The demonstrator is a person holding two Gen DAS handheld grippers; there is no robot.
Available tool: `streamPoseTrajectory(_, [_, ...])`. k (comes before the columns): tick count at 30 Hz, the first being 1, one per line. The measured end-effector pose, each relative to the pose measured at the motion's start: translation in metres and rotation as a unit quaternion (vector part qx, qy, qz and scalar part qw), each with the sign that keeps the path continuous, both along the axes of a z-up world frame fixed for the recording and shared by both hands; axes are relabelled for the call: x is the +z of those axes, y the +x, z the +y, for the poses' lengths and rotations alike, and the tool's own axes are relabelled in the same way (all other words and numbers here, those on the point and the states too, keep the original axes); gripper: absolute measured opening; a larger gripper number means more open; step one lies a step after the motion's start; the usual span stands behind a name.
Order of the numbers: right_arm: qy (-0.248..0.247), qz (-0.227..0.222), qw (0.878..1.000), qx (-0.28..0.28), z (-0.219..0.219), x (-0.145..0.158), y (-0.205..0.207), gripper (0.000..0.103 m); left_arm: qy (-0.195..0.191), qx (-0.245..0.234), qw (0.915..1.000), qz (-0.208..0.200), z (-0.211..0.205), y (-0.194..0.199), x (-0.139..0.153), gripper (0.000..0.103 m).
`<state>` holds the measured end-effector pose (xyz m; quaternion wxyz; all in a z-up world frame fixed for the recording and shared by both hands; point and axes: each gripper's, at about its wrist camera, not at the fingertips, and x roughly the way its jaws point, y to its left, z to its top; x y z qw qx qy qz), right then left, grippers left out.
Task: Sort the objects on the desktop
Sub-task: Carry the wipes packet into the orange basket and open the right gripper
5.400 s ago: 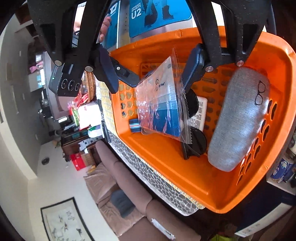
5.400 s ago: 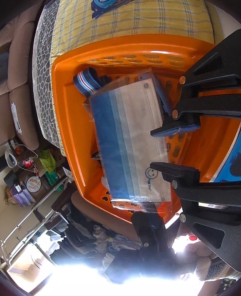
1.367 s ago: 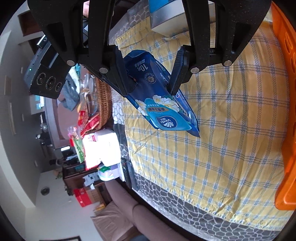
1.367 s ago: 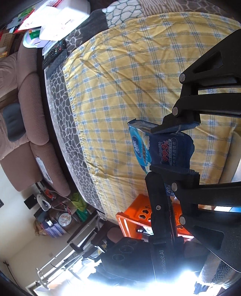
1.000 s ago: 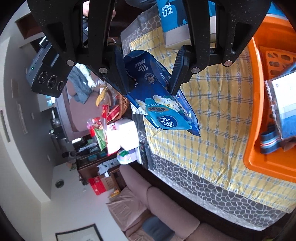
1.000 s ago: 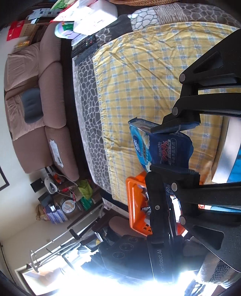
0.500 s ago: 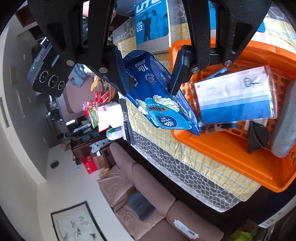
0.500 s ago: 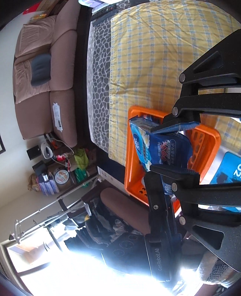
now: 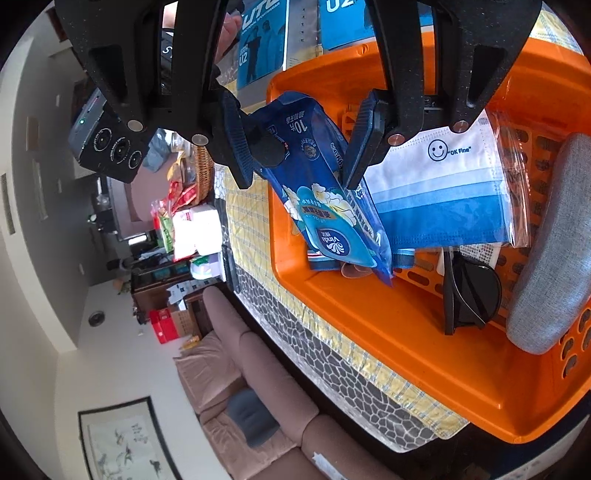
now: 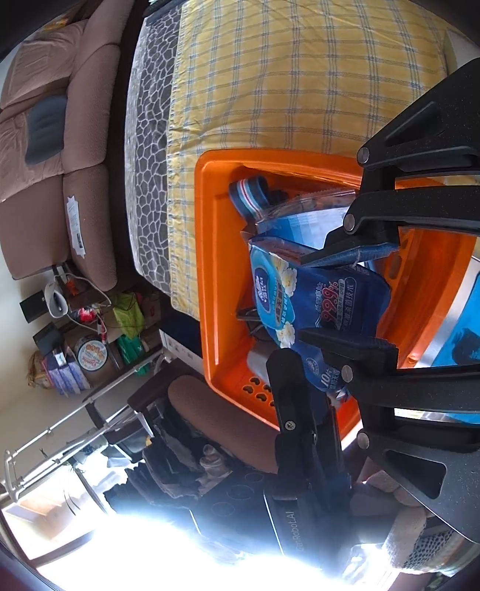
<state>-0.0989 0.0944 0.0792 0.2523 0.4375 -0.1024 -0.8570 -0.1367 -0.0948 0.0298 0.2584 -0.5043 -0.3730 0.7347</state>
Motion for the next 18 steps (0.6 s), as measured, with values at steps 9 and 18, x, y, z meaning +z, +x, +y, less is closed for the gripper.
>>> streamPoseTrajectory(9, [0.036,-0.028,0.999,-0.003,0.004,-0.041,0.002,0.034,-0.011,-0.019,0.9996,-0.018,0.011,0.000,-0.031,0.046])
streamPoseTrajectory(18, [0.092,-0.012,0.996,0.011,-0.013,-0.048,0.010,0.034,-0.031,-0.014,0.9993,-0.016,0.003,0.003,-0.029,0.046])
